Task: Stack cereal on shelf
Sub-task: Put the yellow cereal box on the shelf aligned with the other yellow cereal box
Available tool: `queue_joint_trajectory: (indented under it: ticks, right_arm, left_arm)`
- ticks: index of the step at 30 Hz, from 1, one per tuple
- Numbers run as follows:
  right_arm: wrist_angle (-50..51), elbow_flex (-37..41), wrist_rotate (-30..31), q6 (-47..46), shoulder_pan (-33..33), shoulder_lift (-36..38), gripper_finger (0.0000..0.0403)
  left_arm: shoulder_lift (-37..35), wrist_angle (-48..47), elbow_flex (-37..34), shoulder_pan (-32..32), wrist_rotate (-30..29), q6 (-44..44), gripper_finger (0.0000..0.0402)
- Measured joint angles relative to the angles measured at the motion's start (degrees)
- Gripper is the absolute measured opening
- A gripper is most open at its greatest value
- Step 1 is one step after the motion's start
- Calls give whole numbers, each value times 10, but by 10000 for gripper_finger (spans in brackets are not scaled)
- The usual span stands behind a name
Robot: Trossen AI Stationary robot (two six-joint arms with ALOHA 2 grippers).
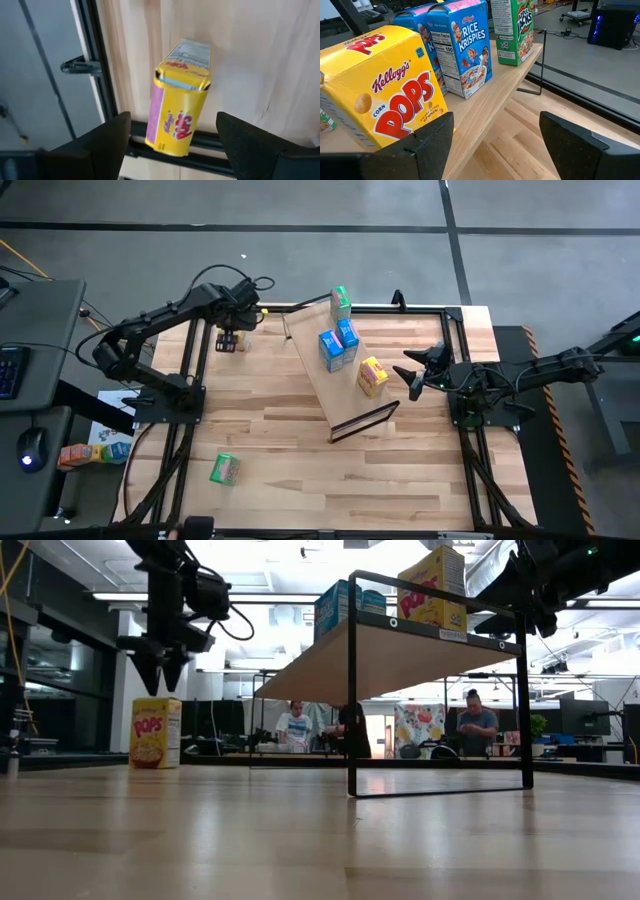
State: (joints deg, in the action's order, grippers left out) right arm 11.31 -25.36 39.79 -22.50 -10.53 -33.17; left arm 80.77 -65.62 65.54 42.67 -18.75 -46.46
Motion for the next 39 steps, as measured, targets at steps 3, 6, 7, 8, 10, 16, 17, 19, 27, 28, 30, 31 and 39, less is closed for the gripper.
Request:
queue_joint_trajectory:
  ticks: [3,6,7,8,10,16,17,19,27,28,30,31,39]
  right_arm:
    - [0,0,0,0,0,0,287]
    - [0,0,0,0,0,0,287]
    - [0,0,0,0,0,0,287]
    - [0,0,0,0,0,0,287]
    - [0,0,0,0,0,0,287]
    - [0,0,-1,0,0,0,287]
    - [0,0,-1,0,0,0,287]
    - [0,0,-3,0,0,0,287]
    - [0,0,-3,3,0,0,287]
    - [0,0,-3,3,0,0,287]
    - [0,0,-2,1,0,0,287]
    - [0,0,-2,0,0,0,287]
    - [0,0,-2,0,0,0,287]
  left_arm:
    - [6,8,0,12,13,-12,287]
    - [18,17,0,23,17,-16,287]
    - [24,18,0,26,21,-16,287]
    - [31,19,0,29,25,-16,287]
    - [47,18,0,31,27,-16,287]
    - [84,17,0,31,17,-16,287]
    - [88,17,0,31,18,-16,287]
    - [94,16,0,31,23,-9,287]
    - [115,6,0,31,37,8,274]
    - [116,5,0,31,37,9,271]
    - [117,2,0,31,37,9,263]
    - [118,2,0,31,37,9,258]
    - [118,-5,0,29,37,9,220]
